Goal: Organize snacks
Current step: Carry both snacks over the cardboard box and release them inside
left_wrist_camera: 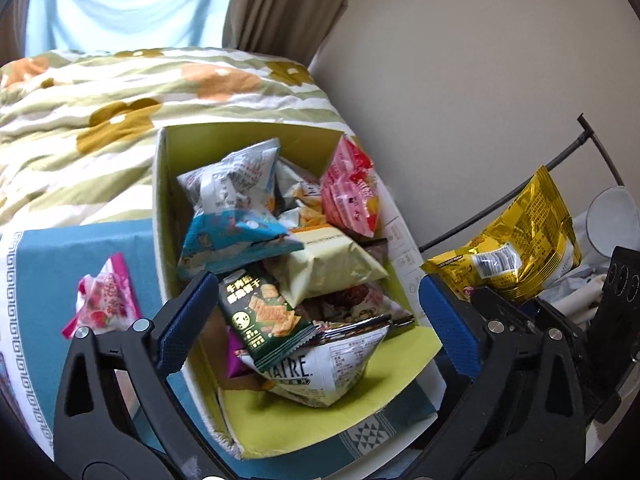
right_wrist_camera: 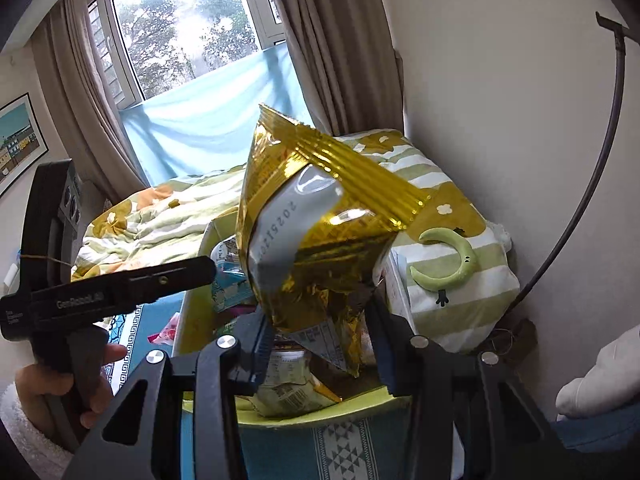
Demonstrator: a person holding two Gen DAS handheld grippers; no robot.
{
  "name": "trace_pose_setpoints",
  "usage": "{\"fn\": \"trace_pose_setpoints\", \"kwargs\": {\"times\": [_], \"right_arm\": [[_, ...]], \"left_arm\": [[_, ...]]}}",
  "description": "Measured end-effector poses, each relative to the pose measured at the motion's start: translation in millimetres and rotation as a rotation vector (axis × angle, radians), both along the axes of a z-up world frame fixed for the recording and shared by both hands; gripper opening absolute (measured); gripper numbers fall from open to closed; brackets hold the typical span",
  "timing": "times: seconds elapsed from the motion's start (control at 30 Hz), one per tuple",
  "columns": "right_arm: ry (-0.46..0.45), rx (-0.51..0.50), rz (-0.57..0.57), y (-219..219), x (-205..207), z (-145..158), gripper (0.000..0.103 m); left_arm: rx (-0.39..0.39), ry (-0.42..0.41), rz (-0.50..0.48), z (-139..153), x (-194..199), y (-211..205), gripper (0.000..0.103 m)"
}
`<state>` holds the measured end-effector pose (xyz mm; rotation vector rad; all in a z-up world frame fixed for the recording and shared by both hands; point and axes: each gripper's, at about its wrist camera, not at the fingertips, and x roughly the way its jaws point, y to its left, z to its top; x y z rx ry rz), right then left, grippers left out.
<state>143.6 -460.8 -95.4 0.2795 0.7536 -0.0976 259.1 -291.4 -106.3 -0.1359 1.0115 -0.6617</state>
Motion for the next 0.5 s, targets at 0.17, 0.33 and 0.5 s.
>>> {"fn": "trace_pose_setpoints", "kwargs": {"times": [0.17, 0.33, 0.5], "right_arm": [[0.022, 0.03, 0.069, -12, 7, -10, 0.04], [0.064, 0.018, 0.15, -17, 16, -9, 0.04], [0.121, 0.009, 0.188, -15, 18, -16, 0.041]], "left_arm": [[0.126, -0.076, 0.075, 4, -27, 21, 0.1], [0.196, -0.111, 0.113, 9, -43, 37, 0.1], [0.206, -0.089, 0.13, 6, -47, 47, 0.1]]}}
